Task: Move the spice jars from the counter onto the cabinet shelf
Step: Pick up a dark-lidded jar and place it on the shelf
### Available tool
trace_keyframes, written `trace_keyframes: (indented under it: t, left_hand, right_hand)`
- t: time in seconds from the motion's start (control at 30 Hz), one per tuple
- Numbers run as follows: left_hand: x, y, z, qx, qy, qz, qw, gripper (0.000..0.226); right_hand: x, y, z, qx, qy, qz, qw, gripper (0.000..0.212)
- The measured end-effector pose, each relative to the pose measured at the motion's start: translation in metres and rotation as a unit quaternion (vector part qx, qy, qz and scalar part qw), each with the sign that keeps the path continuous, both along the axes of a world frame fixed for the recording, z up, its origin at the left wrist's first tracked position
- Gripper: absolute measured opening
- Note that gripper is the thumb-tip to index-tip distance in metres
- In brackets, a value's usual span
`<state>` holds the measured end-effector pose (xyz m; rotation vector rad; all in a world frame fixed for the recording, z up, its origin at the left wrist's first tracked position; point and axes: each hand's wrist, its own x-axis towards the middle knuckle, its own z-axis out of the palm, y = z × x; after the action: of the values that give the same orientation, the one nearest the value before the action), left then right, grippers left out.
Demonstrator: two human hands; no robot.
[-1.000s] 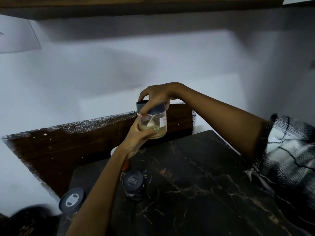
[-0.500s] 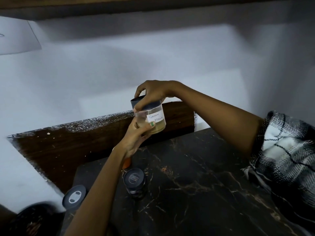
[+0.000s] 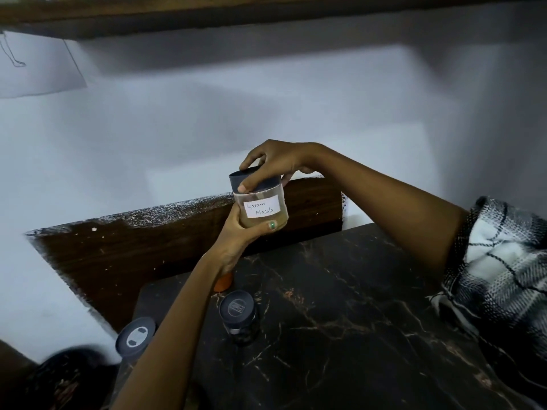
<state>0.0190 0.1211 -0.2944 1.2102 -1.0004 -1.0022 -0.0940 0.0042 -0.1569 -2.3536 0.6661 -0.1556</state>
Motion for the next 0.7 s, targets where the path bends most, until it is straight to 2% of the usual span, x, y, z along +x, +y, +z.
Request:
trace_keyframes:
  t: [0.1, 0.23, 0.4, 0.6, 0.7]
  left_hand:
    - [0.001, 0.003, 0.001, -0.003, -0.049, 0.014, 0.999, 0.099]
    - [0.004, 0.008, 0.003, -0.001, -0.071, 0.015, 0.997, 0.101]
    - [0.008, 0.017, 0.008, -0.012, -0.093, 0.034, 0.995, 0.096]
    - [0.004, 0.016, 0.024, -0.039, -0.098, 0.053, 0.993, 0.102]
    - [0.003, 0.012, 0.034, -0.065, -0.107, 0.062, 0.990, 0.098]
  right_hand:
    - [0.001, 0.004, -0.004, 0.006, -0.013, -0.018, 1.000, 0.058]
    - [0.002, 0.015, -0.004, 0.008, -0.013, -0.027, 1.000, 0.058]
    - [0.004, 0.029, -0.001, 0.005, -0.037, -0.048, 0.998, 0.061]
    - [-0.004, 0.046, -0.005, 0.003, -0.143, -0.063, 0.988, 0.074]
    - [-0.012, 0.049, -0.007, 0.030, -0.212, -0.072, 0.974, 0.073]
